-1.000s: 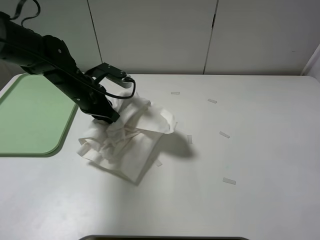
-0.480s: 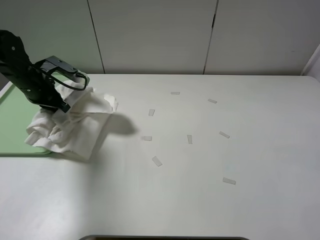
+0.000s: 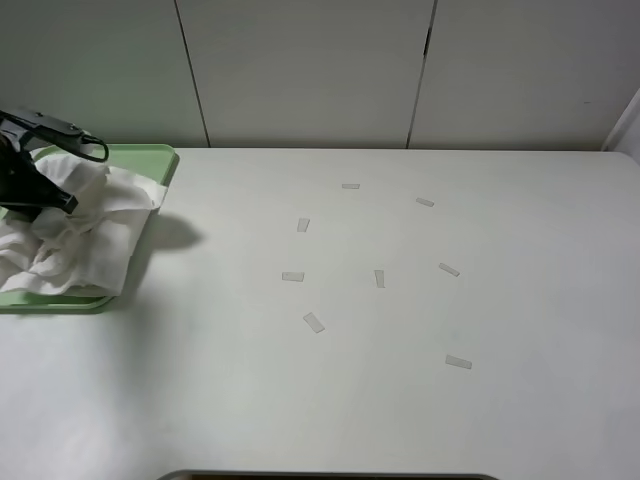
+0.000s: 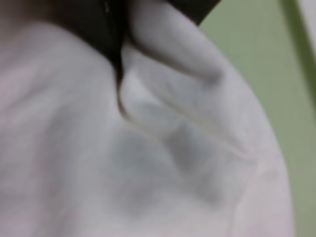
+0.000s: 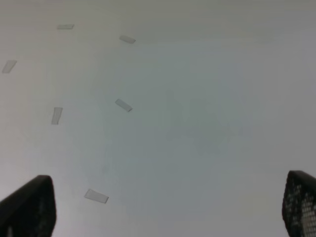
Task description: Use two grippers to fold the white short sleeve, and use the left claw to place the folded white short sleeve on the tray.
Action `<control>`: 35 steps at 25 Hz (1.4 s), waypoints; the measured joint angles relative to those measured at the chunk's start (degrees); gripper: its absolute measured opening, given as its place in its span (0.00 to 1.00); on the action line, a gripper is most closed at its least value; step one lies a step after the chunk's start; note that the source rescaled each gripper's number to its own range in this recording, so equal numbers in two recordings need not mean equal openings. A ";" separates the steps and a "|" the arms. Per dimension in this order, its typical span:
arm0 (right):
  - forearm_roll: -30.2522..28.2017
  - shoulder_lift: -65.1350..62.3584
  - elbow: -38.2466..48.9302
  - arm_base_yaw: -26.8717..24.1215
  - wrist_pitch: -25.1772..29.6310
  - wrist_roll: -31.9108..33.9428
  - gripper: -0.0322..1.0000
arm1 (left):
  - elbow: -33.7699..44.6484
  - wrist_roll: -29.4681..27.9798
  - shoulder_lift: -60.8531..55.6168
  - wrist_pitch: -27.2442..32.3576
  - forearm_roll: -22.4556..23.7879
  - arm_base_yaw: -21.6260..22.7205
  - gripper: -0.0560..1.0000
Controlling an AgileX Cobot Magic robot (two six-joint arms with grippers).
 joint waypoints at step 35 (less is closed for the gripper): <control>0.00 0.00 0.00 0.00 0.00 0.00 1.00 | -3.78 -2.44 -3.93 3.05 4.70 2.10 1.00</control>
